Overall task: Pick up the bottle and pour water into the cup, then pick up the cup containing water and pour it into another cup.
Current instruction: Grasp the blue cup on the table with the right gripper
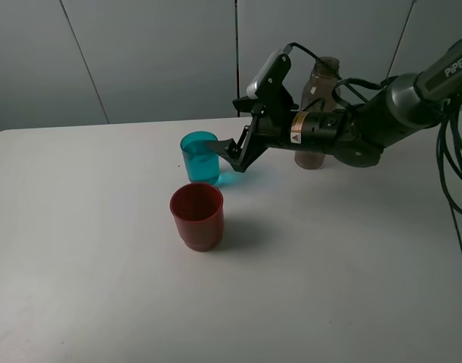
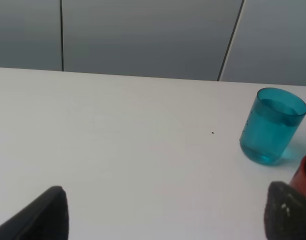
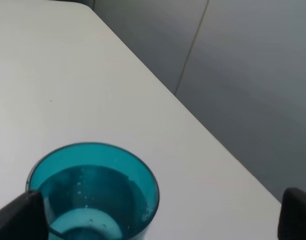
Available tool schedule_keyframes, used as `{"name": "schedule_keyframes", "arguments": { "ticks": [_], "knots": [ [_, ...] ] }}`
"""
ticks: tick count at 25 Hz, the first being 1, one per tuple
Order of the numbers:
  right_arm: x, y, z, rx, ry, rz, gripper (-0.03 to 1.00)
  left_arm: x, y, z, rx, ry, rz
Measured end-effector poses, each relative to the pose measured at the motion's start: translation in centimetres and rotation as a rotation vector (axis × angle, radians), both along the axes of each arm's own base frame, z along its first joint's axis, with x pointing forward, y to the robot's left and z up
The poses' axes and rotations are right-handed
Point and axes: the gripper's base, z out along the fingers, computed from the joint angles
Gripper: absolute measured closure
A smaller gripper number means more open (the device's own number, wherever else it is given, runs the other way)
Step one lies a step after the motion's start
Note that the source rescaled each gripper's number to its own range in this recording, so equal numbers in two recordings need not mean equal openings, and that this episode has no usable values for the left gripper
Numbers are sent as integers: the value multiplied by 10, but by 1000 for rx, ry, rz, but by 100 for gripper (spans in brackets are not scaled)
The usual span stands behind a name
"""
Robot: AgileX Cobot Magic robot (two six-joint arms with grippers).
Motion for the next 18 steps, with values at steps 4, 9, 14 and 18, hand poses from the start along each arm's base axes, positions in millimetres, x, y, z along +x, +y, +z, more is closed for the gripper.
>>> {"name": "schedule_keyframes", "arguments": {
  "ticks": [4,9,14,18],
  "knots": [
    [0,-6,-7,-38,5,44,-3,0,0,0,0,0,0],
    [-4,-9,-9,-56,1,133,-3,0,0,0,0,0,0],
    [-4,-11,-10,-68,1,146,-3,0,0,0,0,0,0],
    [-3,-10,-13,-72,0,149,-3,0,0,0,0,0,0]
  ]
}}
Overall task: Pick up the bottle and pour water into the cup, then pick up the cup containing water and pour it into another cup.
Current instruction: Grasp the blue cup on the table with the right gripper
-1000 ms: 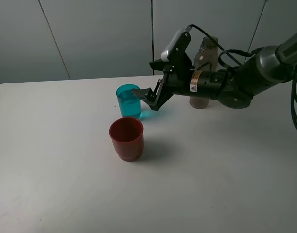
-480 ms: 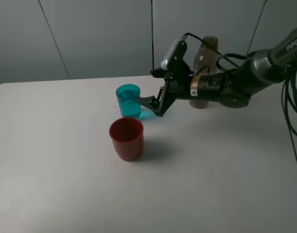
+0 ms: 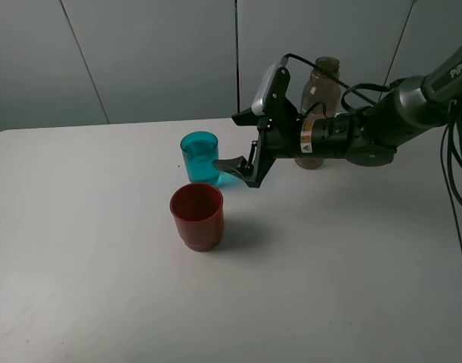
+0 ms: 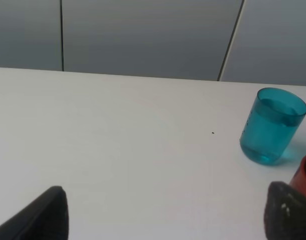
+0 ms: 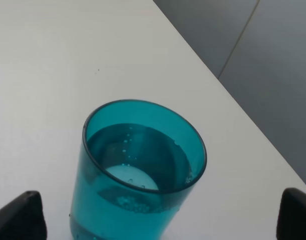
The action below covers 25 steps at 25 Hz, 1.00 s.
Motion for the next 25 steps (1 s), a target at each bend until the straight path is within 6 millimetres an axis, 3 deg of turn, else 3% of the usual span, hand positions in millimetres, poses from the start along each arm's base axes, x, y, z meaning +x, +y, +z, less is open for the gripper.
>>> {"name": "schedule_keyframes", "arguments": {
  "ticks": [3,14,25],
  "knots": [
    [2,1,-12,-8,24,-1,-3,0,0,0,0,0,0],
    [18,9,-27,6,44,-9,-3,0,0,0,0,0,0],
    [16,29,-43,-28,63,23,-3,0,0,0,0,0,0]
  ]
}}
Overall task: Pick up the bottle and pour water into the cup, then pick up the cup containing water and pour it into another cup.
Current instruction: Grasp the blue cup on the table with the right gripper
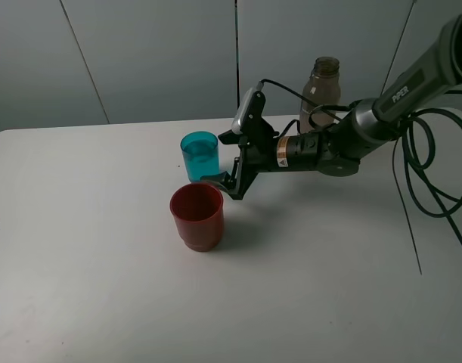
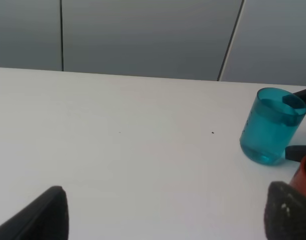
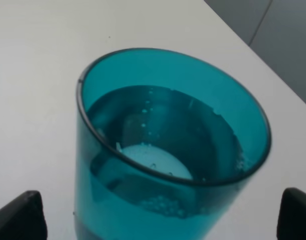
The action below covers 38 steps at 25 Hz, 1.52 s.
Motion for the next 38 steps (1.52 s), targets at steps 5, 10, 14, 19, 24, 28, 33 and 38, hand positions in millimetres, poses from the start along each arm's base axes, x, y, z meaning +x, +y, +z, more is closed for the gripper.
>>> {"name": "schedule_keyframes", "arguments": {
  "ticks": [5,10,14,19,24,28,33,38],
  "knots": [
    [4,8,-3,1,-6,-2,-3,0,0,0,0,0,0],
    [10,13,-2,11,-20,-5,-3,0,0,0,4,-1,-1],
    [10,20,-4,15,-19,4,-3,0,0,0,2,0,0],
    [7,28,-9,6,-4,13,-3,0,0,0,2,0,0],
    [9,39,-12,19,-5,11,-3,0,0,0,2,0,0],
    [10,44,-18,22,2,3,-3,0,0,0,2,0,0],
    [15,46,-14,31,-13,-3,-3,0,0,0,2,0,0],
    [19,48,-11,38,-26,-10,91,0,0,0,2,0,0]
  ]
}}
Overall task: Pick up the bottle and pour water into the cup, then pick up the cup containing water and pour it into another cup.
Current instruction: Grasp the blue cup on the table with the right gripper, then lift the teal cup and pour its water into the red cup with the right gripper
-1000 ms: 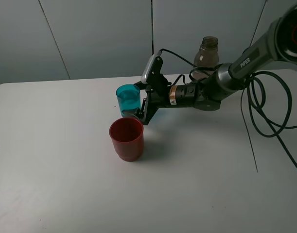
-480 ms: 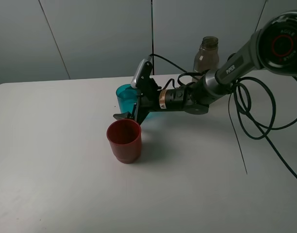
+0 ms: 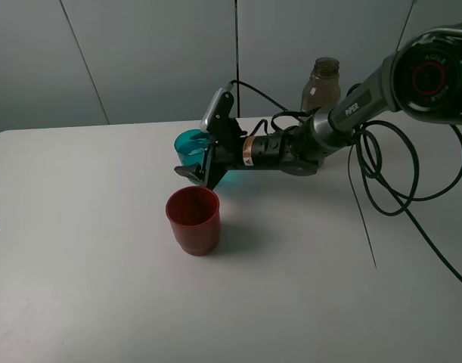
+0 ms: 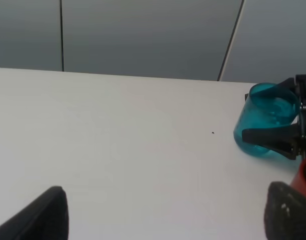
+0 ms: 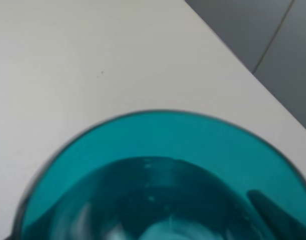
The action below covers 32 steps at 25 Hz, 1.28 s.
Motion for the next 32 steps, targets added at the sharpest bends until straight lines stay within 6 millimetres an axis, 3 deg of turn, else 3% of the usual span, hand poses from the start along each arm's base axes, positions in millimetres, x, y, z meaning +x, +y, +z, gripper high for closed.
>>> {"name": "schedule_keyframes", "arguments": {
  "ticks": [24,27,32],
  "knots": [
    [0,0,-1,9,8,-10,88,0,0,0,0,0,0],
    [0,0,5,-15,6,0,88,0,0,0,0,0,0],
    [6,-7,38,14,24,-26,88,0,0,0,0,0,0]
  ]
}}
